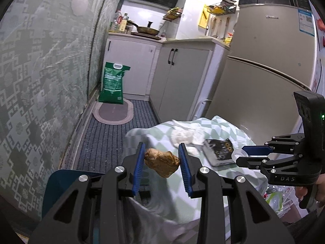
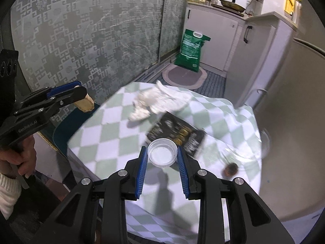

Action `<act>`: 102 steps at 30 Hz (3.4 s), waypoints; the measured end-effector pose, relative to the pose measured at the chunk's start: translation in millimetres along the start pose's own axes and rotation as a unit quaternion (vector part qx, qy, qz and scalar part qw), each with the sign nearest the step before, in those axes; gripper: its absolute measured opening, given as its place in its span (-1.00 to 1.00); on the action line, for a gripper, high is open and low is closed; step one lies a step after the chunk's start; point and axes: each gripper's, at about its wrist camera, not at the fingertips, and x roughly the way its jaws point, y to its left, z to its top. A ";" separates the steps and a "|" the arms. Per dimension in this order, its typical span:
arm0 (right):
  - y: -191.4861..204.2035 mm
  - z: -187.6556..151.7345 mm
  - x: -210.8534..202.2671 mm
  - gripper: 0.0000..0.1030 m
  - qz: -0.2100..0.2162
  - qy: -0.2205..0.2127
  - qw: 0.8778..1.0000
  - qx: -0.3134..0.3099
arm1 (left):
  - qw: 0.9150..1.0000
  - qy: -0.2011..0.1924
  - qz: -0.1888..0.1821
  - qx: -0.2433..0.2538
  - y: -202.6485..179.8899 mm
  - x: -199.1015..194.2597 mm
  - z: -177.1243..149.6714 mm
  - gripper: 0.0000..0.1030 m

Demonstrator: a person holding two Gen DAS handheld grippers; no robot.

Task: Collect trash
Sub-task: 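Carry the ginger and white cap over the teal trash bin, then open the left tool over the bin while the right tool releases the cap, then move both tools back toward the table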

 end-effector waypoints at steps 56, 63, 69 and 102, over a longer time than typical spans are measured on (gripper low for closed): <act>176.8 77.3 120.1 -0.42 0.118 0.105 0.985 -0.067 | 0.973 0.177 0.129 -0.069 164.0 12.9 -56.3 -0.16; 179.4 76.2 124.8 -0.42 0.118 0.111 0.984 -0.070 | 0.974 0.169 0.128 -0.076 165.3 10.0 -53.6 -0.15; 178.1 75.5 125.9 -0.42 0.119 0.111 0.984 -0.069 | 0.979 0.137 0.126 -0.079 164.3 -1.6 -46.2 -0.09; 117.9 87.3 65.2 -0.04 0.101 -0.002 0.995 -0.005 | 0.994 -0.078 0.031 -0.065 99.7 -60.2 7.1 0.33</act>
